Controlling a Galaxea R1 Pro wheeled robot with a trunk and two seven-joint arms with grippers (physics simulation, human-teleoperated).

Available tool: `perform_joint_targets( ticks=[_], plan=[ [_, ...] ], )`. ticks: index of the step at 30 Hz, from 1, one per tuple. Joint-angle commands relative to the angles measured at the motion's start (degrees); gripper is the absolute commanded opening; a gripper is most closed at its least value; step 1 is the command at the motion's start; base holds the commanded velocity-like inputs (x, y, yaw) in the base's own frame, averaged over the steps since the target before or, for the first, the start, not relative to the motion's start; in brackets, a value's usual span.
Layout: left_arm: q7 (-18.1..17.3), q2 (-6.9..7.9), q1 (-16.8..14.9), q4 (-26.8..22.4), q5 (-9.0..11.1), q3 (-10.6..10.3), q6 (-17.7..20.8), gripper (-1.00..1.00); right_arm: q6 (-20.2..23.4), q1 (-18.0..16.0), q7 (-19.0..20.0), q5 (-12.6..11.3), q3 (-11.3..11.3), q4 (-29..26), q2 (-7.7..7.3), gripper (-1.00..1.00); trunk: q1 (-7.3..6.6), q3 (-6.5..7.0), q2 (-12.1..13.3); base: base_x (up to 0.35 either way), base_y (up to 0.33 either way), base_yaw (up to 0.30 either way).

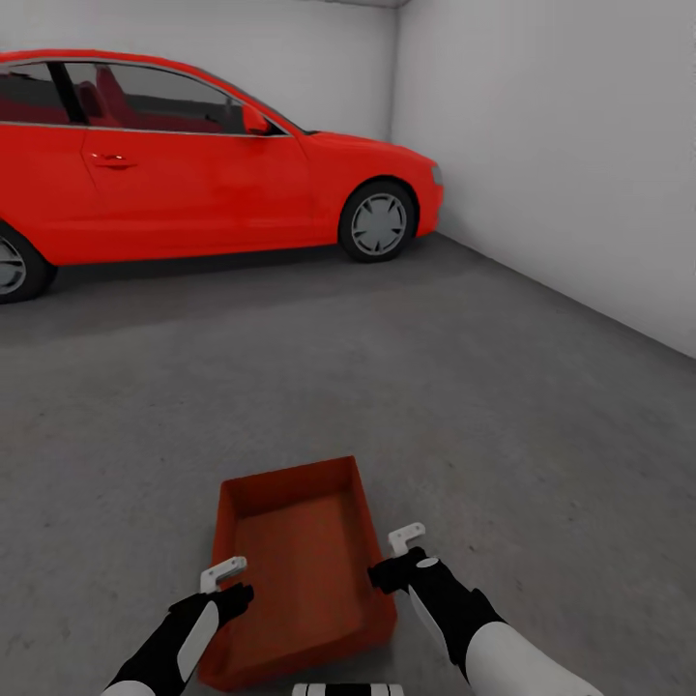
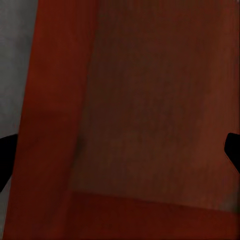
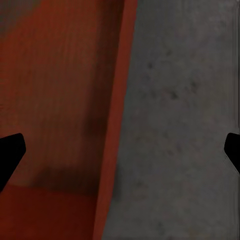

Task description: Move the two storage containers from the living room to the garage. In the garage, place one container on the floor and stack the other container on top of it (either order is fine).

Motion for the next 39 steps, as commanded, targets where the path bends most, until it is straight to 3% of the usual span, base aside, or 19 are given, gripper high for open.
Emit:
perform_joint_targets(
  ticks=[1,21,39],
  plan=[
    [0.3,-0.05,0.0,-0.1,0.6,0.2,0.3,1.00,0.4,0.0,0.2,0.6,0.0,-0.1,-0.01,1.00,-0.03,0.18,0.0,0.000,0.000,0.000],
    [0.3,0.03,0.0,-1.0,0.6,0.2,0.4,1.00,0.4,0.0,0.2,0.6,0.0,-0.1,-0.01,1.00,-0.55,4.61,0.3,0.000,0.000,0.000],
    [0.3,-0.04,0.0,-1.1,0.6,0.0,0.5,1.00,0.3,0.0,0.2,0.6,0.0,0.0,-0.02,1.00,-4.49,7.85,7.5,0.000,0.000,0.000]
  ],
)
